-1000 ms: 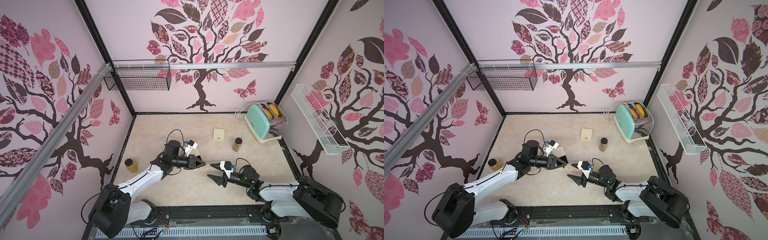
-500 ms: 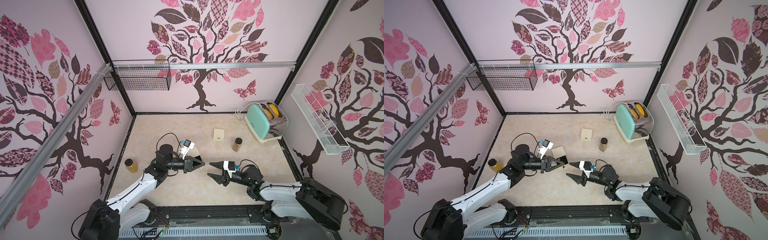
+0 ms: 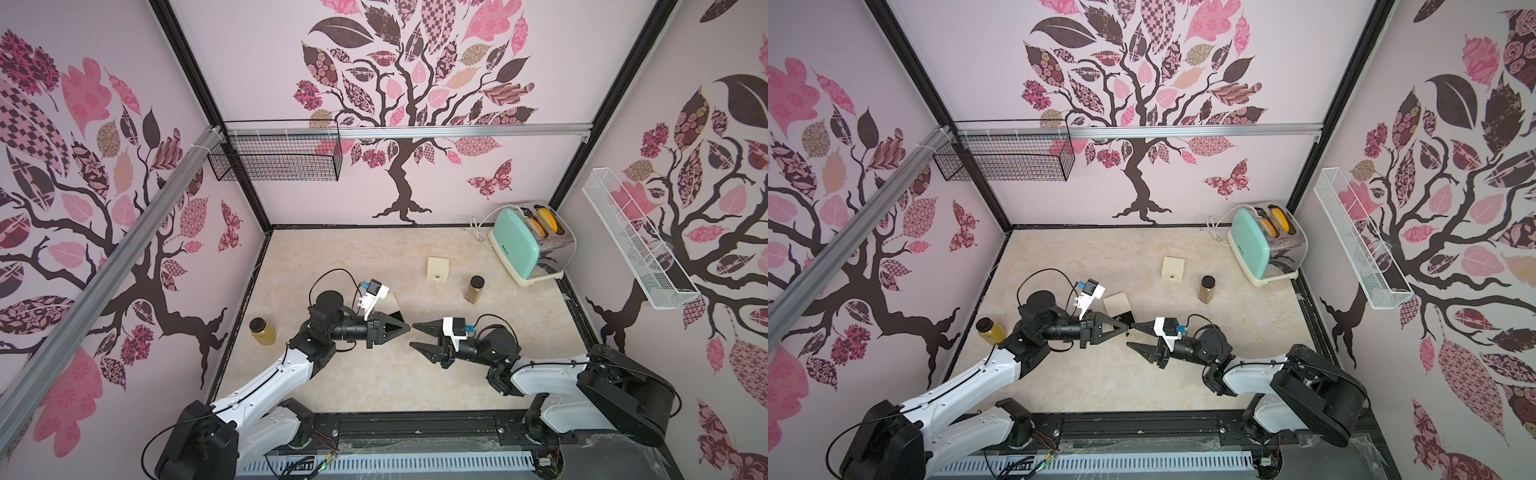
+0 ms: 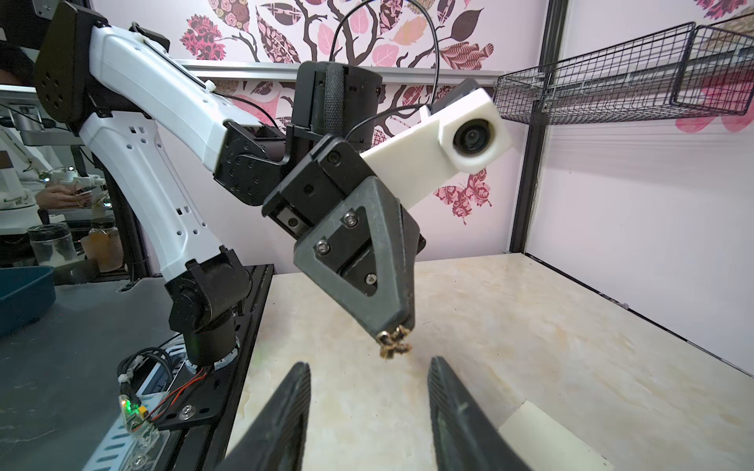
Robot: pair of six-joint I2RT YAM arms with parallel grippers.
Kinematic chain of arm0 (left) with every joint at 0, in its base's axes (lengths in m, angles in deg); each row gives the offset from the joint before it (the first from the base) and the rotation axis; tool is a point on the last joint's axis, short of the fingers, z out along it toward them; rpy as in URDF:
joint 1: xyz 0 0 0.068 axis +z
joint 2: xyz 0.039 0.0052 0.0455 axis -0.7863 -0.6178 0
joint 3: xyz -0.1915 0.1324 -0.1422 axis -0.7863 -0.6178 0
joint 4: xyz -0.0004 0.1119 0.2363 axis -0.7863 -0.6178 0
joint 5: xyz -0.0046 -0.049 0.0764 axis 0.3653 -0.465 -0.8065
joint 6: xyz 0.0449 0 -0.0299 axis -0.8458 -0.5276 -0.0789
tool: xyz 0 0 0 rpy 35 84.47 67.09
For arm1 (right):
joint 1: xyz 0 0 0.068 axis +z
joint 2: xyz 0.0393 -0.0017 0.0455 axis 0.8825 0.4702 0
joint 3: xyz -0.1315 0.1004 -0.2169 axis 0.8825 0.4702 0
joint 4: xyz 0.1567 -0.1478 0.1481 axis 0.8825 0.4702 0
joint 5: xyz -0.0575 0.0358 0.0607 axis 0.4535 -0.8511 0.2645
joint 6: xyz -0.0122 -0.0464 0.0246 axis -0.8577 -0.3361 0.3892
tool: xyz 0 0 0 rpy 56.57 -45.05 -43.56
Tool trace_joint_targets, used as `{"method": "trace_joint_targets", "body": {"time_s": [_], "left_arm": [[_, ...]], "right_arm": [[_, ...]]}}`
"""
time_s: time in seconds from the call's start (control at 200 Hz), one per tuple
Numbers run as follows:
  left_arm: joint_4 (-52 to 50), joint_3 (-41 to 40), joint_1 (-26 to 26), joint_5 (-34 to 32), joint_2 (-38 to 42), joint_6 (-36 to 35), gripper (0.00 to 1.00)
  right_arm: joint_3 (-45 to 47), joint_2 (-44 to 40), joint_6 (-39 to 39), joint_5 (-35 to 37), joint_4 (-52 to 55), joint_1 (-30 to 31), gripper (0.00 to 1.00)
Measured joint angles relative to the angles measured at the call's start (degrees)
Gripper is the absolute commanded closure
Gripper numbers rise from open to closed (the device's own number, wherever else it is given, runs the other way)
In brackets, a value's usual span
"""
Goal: Place the earrings into the drawer-style jewelry box
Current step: Pick up the earring from the center of the board.
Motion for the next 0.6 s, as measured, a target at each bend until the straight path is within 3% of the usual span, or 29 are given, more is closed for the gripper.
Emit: {"method": "trace_joint_targets", "body": {"time_s": [0.195, 0.6], "left_arm": [[0.26, 0.00, -0.09, 0.11, 0.04, 0.02, 1.00], [0.22, 0.00, -0.09, 0.09, 0.11, -0.02, 1.00]], "right_arm": [[-0.33, 1.01, 0.11, -0.13, -0.63, 0.00, 0.52], [-1.40, 1.29, 0.39, -0.48, -0.87, 0.00, 0.66]]}}
